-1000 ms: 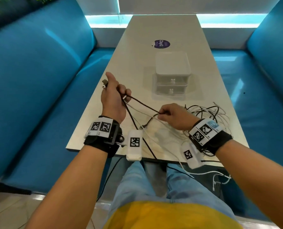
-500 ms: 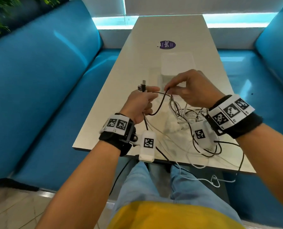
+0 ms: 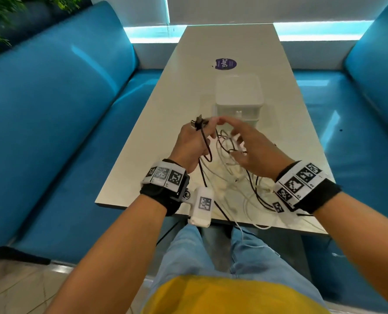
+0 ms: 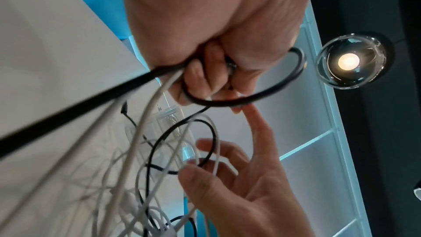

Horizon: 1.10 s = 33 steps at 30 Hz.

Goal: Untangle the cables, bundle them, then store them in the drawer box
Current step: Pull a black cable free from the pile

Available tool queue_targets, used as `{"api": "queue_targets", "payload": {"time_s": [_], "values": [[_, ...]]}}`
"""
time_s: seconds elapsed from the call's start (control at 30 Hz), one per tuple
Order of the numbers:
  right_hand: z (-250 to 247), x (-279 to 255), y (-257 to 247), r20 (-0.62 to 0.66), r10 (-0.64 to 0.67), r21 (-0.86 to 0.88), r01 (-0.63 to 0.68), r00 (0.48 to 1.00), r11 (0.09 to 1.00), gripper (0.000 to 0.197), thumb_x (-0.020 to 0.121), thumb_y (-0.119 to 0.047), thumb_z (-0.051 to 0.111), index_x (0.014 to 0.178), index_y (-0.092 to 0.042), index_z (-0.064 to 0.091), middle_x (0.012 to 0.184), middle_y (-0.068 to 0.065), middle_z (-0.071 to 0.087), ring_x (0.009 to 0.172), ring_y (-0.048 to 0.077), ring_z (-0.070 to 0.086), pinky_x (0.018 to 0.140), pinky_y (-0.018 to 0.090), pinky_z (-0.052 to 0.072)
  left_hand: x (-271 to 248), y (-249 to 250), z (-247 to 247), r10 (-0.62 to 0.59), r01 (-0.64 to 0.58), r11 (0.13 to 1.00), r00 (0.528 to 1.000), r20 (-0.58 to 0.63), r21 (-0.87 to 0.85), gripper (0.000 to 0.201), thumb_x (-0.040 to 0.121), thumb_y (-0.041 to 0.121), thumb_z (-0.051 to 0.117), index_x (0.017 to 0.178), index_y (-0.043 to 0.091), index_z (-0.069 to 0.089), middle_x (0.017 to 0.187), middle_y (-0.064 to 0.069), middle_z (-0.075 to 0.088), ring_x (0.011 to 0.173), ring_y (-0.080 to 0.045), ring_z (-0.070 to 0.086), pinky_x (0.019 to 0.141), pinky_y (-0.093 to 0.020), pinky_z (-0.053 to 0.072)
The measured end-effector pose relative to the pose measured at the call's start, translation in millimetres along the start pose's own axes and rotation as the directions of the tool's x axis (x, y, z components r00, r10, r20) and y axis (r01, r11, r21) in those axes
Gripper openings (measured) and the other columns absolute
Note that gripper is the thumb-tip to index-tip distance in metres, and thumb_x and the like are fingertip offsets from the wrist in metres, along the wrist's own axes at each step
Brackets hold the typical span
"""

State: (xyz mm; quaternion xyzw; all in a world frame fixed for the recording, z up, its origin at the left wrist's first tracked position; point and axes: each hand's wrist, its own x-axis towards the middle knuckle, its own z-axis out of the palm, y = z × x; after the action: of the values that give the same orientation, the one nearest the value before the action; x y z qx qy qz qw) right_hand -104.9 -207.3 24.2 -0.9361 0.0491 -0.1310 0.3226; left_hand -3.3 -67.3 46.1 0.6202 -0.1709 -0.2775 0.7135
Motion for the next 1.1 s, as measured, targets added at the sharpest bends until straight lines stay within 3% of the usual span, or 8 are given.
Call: {"api": "queue_targets", "payload": {"time_s": [0.2,0.33,0.53,0.67,0.77,0.93,1.03,1.1], "values": [[-22,7,53,-0.122,0.242,-0.102,-0.255,0.963,0.962,0.046,0.086,0.002,0.051,0.125,-0.021,0.055,0.086,0.003,0.063,0.084,0.026,0.061,0.071,0.023,0.037,2,26,-31,0.105,-0.137,0.925,0.989,-0.108,-0.353,0.024,0.101,0.029,0.045,0.100,0.015,0.065,0.064,0.007,0.047,0.040,-0.002,0.028,0.042,-0.015,0.028],[-39,15,55,-0.110,0.373,-0.152,-0.387,0.921,0.910,0.035,0.094,-0.011,0.047,0.127,-0.017,0.059,0.119,0.011,0.065,0.111,0.029,0.058,0.089,0.028,0.040,0,31,-35,0.154,-0.177,0.907,0.984,-0.091,-0.382,0.025,0.100,0.031,0.044,0.105,0.016,0.063,0.066,0.008,0.047,0.042,-0.002,0.025,0.043,-0.016,0.026],[-47,21,-7,-0.095,0.201,-0.038,-0.205,0.975,0.978,0.053,0.085,-0.031,0.054,0.137,-0.024,0.051,0.123,-0.001,0.052,0.121,0.021,0.045,0.106,0.036,0.034,-5,33,-22,0.182,-0.169,0.928,0.983,0.010,-0.332,0.025,0.099,0.033,0.045,0.107,0.020,0.065,0.074,0.007,0.046,0.046,-0.004,0.021,0.050,-0.020,0.021],[-41,25,-31,0.142,0.185,-0.046,-0.181,0.972,0.982,0.038,0.088,-0.027,0.059,0.125,-0.025,0.061,0.087,0.000,0.062,0.076,0.011,0.055,0.071,0.023,0.047,-10,37,-15,0.253,-0.202,0.911,0.962,0.102,-0.358,0.026,0.101,0.030,0.040,0.109,0.022,0.063,0.076,0.007,0.050,0.045,-0.003,0.022,0.052,-0.022,0.018],[-47,32,-35,0.073,0.152,-0.068,-0.147,0.986,0.987,0.019,0.095,-0.021,0.055,0.102,-0.019,0.071,0.077,0.003,0.069,0.064,0.014,0.056,0.062,0.024,0.044,-11,36,-17,0.305,-0.233,0.909,0.938,0.168,-0.345,0.025,0.101,0.026,0.039,0.116,0.027,0.059,0.077,0.008,0.054,0.042,-0.002,0.023,0.049,-0.021,0.018],[-65,30,-50,-0.045,0.018,0.158,-0.010,0.999,0.987,0.021,0.097,-0.005,0.049,0.092,-0.018,0.065,0.077,0.001,0.062,0.059,-0.004,0.052,0.062,0.011,0.044,-2,11,-3,0.052,-0.059,0.995,0.994,0.095,0.076,0.025,0.095,0.018,0.057,0.117,0.026,0.064,0.065,0.006,0.045,0.042,-0.003,0.026,0.041,-0.017,0.024],[-73,25,-65,-0.167,-0.104,0.304,0.151,0.980,0.941,0.023,0.096,0.003,0.044,0.095,-0.009,0.063,0.075,0.001,0.059,0.062,-0.003,0.055,0.060,0.011,0.045,-2,-7,18,-0.043,-0.034,0.890,0.986,0.159,0.454,0.020,0.091,0.023,0.064,0.105,0.012,0.072,0.062,0.006,0.050,0.040,-0.001,0.037,0.042,-0.015,0.030],[-75,22,-71,-0.267,-0.118,0.366,0.214,0.956,0.906,0.020,0.096,0.002,0.047,0.099,-0.009,0.063,0.075,0.000,0.058,0.062,0.000,0.055,0.058,0.013,0.045,-2,-15,25,-0.030,-0.035,0.894,0.990,0.140,0.446,0.021,0.092,0.021,0.062,0.095,0.003,0.073,0.059,0.005,0.051,0.042,0.000,0.042,0.048,-0.014,0.035]]}}
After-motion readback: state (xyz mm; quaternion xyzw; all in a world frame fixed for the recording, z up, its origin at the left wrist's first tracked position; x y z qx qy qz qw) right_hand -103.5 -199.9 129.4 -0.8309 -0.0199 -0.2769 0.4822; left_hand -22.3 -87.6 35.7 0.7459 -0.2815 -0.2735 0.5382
